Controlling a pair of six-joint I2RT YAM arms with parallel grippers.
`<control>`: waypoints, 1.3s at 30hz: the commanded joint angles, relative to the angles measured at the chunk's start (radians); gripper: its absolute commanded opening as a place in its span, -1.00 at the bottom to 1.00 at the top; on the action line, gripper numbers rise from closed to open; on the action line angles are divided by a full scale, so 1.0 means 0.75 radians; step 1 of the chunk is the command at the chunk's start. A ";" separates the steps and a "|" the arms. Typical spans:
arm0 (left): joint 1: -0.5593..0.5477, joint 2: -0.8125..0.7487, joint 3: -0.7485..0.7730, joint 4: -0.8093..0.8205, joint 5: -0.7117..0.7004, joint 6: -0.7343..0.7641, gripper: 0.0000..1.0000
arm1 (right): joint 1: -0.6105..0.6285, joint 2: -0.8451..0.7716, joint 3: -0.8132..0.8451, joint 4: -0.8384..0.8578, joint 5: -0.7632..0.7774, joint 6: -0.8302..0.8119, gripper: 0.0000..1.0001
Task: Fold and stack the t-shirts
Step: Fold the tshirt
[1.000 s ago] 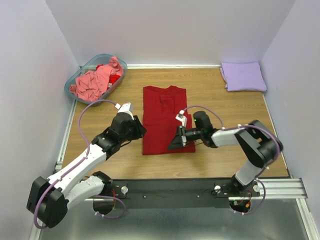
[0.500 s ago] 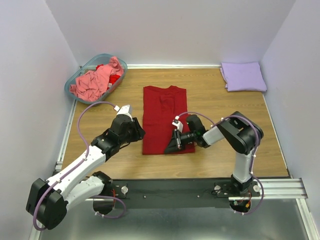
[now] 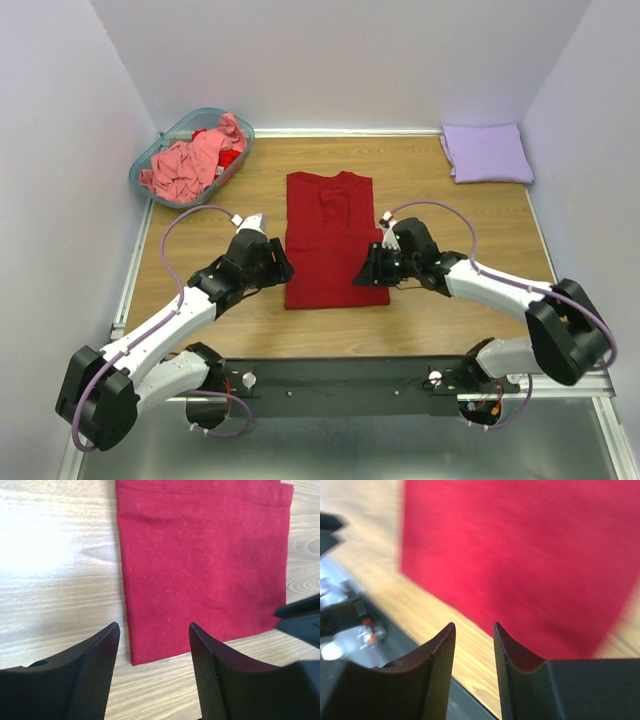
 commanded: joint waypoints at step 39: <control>-0.161 0.207 0.095 -0.148 -0.152 0.013 0.35 | 0.158 0.128 0.158 -0.719 0.657 0.038 -0.06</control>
